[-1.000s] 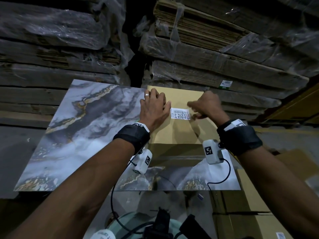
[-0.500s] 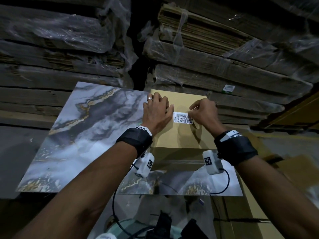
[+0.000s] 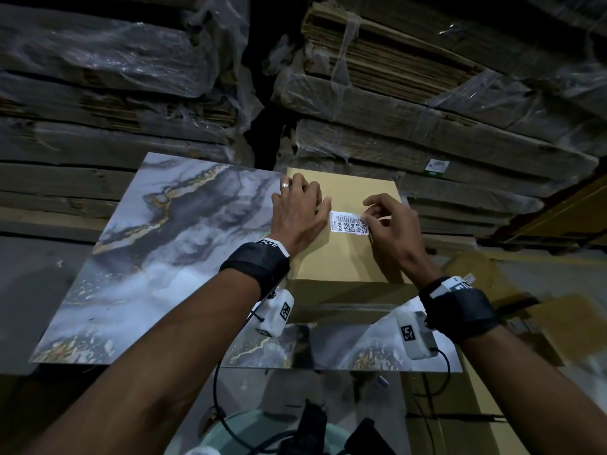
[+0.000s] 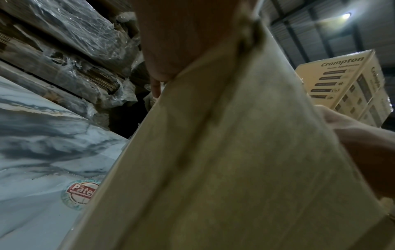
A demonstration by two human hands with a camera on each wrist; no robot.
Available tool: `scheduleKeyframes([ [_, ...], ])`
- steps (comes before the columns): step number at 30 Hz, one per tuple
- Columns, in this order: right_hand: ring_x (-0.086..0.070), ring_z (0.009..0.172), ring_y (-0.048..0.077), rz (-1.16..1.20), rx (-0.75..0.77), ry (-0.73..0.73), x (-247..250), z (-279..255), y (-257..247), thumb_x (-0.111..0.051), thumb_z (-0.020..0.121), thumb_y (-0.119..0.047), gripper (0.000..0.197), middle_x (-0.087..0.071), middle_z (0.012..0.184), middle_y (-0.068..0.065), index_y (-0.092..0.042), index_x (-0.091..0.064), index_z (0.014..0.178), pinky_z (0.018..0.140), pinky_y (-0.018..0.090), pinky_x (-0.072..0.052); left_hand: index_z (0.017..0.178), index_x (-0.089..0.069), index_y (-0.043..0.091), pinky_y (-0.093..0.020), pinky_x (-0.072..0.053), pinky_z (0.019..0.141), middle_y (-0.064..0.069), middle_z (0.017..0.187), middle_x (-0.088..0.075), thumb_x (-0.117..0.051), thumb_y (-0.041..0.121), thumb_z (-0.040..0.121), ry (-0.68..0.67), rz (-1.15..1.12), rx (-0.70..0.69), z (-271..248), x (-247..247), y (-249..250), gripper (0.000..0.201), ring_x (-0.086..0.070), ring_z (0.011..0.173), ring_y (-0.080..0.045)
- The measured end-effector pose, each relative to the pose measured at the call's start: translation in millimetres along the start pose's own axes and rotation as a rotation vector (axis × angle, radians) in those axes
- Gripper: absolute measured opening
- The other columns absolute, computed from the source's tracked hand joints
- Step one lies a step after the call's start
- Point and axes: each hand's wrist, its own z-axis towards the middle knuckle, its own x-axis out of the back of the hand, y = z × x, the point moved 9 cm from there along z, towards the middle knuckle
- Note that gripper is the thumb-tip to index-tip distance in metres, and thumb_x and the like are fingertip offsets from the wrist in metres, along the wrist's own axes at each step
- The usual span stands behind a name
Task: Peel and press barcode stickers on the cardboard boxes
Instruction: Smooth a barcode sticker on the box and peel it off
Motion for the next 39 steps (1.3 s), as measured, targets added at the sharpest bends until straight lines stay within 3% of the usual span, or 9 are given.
scheduleKeyframes([
  [7, -0.064, 0.090, 0.006, -0.066, 0.035, 0.062, 3.2, -12.7, -8.8, -0.064, 0.095, -0.010, 0.019, -0.066, 0.095, -0.008, -0.018, -0.066, 0.112, 0.074, 0.023, -0.058, 0.088, -0.057, 0.018, -0.045, -0.043, 0.086, -0.002, 0.103, -0.048, -0.046, 0.049, 0.096, -0.008, -0.001, 0.006, 0.0, -1.3, -1.0, 0.033, -0.042, 0.103, -0.026],
  [12, -0.058, 0.098, 0.011, -0.207, 0.035, 0.025, -1.0, -5.8, -9.3, -0.068, 0.089, -0.015, 0.032, -0.056, 0.117, -0.001, -0.016, -0.064, 0.121, 0.077, 0.020, -0.056, 0.090, -0.058, 0.018, -0.046, -0.043, 0.087, -0.003, 0.103, -0.050, -0.046, 0.049, 0.097, -0.007, 0.007, 0.006, -0.2, 0.3, -0.1, 0.034, -0.043, 0.104, -0.026],
  [15, -0.056, 0.109, 0.017, -0.330, 0.056, -0.073, -12.7, 5.9, -9.2, -0.069, 0.088, -0.023, 0.039, -0.063, 0.124, 0.006, -0.014, -0.068, 0.127, 0.085, 0.025, -0.045, 0.089, -0.058, 0.018, -0.046, -0.044, 0.086, -0.003, 0.103, -0.050, -0.046, 0.049, 0.097, -0.003, 0.004, 0.001, -0.3, 1.6, 0.3, 0.034, -0.044, 0.104, -0.026],
  [17, -0.058, 0.115, 0.026, -0.371, 0.099, -0.167, -25.3, 9.1, -11.9, -0.067, 0.090, -0.024, 0.045, -0.069, 0.126, 0.009, -0.013, -0.066, 0.133, 0.093, 0.034, -0.046, 0.090, -0.058, 0.018, -0.046, -0.044, 0.087, -0.002, 0.103, -0.050, -0.045, 0.049, 0.097, -0.002, 0.008, 0.000, -0.2, 1.1, 0.3, 0.034, -0.043, 0.103, -0.025],
  [20, -0.060, 0.109, 0.028, -0.355, 0.111, -0.148, -26.5, 12.4, -16.1, -0.065, 0.094, -0.022, 0.038, -0.074, 0.116, 0.005, -0.016, -0.066, 0.132, 0.090, 0.044, -0.051, 0.089, -0.059, 0.018, -0.046, -0.044, 0.086, -0.002, 0.102, -0.050, -0.045, 0.049, 0.097, 0.009, 0.013, 0.004, -0.2, 2.4, -0.3, 0.034, -0.043, 0.102, -0.025],
  [26, -0.055, 0.103, 0.020, -0.277, 0.107, -0.139, -24.9, 15.5, -16.4, -0.067, 0.095, -0.018, 0.037, -0.073, 0.097, -0.003, -0.019, -0.061, 0.132, 0.083, 0.040, -0.051, 0.090, -0.060, 0.017, -0.045, -0.044, 0.085, -0.003, 0.102, -0.050, -0.046, 0.046, 0.097, 0.017, 0.009, 0.001, 0.6, 2.3, 0.3, 0.033, -0.043, 0.102, -0.025],
  [33, -0.055, 0.097, 0.017, -0.192, 0.138, -0.082, -26.6, 6.9, -7.6, -0.065, 0.095, -0.014, 0.039, -0.066, 0.096, -0.010, -0.023, -0.054, 0.131, 0.080, 0.044, -0.052, 0.100, -0.058, 0.017, -0.050, -0.048, 0.083, -0.007, 0.108, -0.052, -0.051, 0.026, 0.090, -0.012, 0.076, -0.011, 0.8, 0.9, -0.2, 0.015, -0.047, 0.105, -0.030],
  [39, -0.055, 0.096, 0.016, -0.117, 0.186, -0.021, -22.0, -2.7, -12.5, -0.065, 0.096, -0.012, 0.033, -0.062, 0.097, -0.010, -0.020, -0.056, 0.127, 0.078, 0.043, -0.053, 0.101, -0.059, 0.019, -0.048, -0.049, 0.083, -0.004, 0.108, -0.052, -0.052, 0.025, 0.089, -0.022, 0.068, 0.005, 1.2, -0.1, -1.2, 0.015, -0.046, 0.106, -0.028],
])
